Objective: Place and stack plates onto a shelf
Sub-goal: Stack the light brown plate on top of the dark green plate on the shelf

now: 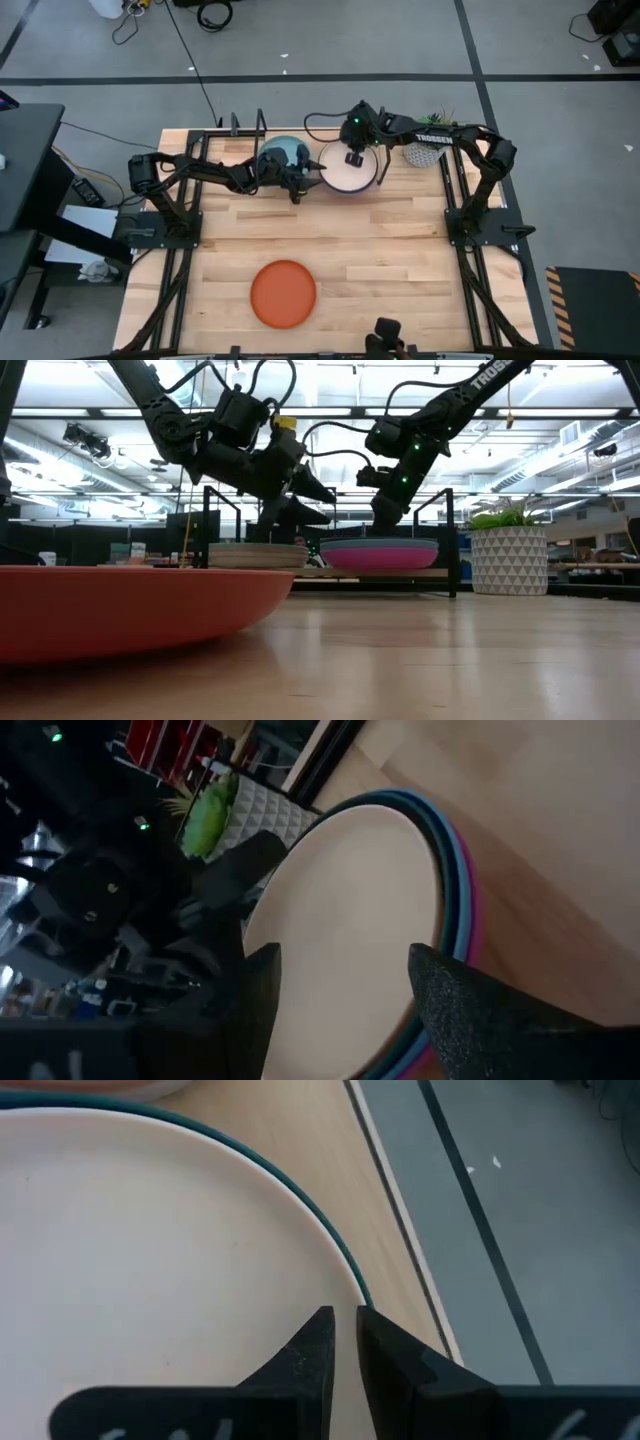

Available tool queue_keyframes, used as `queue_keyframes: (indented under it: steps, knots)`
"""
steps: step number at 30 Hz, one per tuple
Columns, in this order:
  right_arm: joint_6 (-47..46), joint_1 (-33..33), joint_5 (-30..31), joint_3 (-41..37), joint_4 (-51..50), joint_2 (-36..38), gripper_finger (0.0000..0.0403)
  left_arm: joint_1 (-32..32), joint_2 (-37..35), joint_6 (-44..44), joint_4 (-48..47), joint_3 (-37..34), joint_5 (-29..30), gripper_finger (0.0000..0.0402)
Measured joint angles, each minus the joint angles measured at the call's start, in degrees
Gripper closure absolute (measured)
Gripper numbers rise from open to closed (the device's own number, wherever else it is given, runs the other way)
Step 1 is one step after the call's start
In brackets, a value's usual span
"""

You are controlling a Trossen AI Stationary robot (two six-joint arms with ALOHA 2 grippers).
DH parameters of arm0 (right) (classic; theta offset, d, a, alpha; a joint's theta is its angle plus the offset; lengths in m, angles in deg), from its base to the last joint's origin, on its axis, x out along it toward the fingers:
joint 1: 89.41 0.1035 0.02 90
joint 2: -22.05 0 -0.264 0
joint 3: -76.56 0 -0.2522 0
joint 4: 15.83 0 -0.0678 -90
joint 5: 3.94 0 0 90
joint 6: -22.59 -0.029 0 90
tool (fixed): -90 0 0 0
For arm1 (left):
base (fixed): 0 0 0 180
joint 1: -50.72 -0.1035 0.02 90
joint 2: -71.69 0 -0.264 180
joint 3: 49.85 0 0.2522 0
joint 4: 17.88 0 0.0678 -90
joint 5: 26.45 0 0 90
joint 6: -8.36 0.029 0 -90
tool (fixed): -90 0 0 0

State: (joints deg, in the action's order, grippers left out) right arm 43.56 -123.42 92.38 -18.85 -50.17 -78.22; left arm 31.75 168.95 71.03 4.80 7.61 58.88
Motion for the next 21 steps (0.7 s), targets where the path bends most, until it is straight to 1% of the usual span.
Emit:
queue_keyframes:
  steps: [4,8,10,12,16,18,21]
  knots:
    - [-0.22,-0.21,0.24,0.10,-0.08,0.04,0.0349,-0.04,0.00,-5.19,0.06,0.87,0.03,0.0175]
    - [-0.29,1.33,0.13,2.83,-4.00,1.54,0.0349,-0.27,-0.02,-13.38,-1.41,2.58,0.88,0.0175]
    - [-0.97,2.59,0.03,4.71,-8.84,2.42,0.0349,-0.72,-0.02,-18.13,-4.85,4.33,2.57,0.0175]
    - [-1.27,3.77,1.24,5.59,-13.77,2.39,0.0348,-1.70,-0.02,-22.47,-10.80,6.86,4.01,0.0175]
    - [0.32,4.96,3.97,5.76,-17.48,2.21,0.0345,-4.55,1.78,-30.88,-20.28,13.60,4.26,0.0175]
    - [3.58,5.06,4.43,5.77,-19.25,2.12,0.0338,-5.46,3.17,-33.30,-23.18,16.12,3.13,0.0175]
    - [7.08,4.30,4.50,5.77,-21.20,2.10,0.0315,-5.75,3.72,-32.29,-25.13,17.42,-0.77,0.0175]
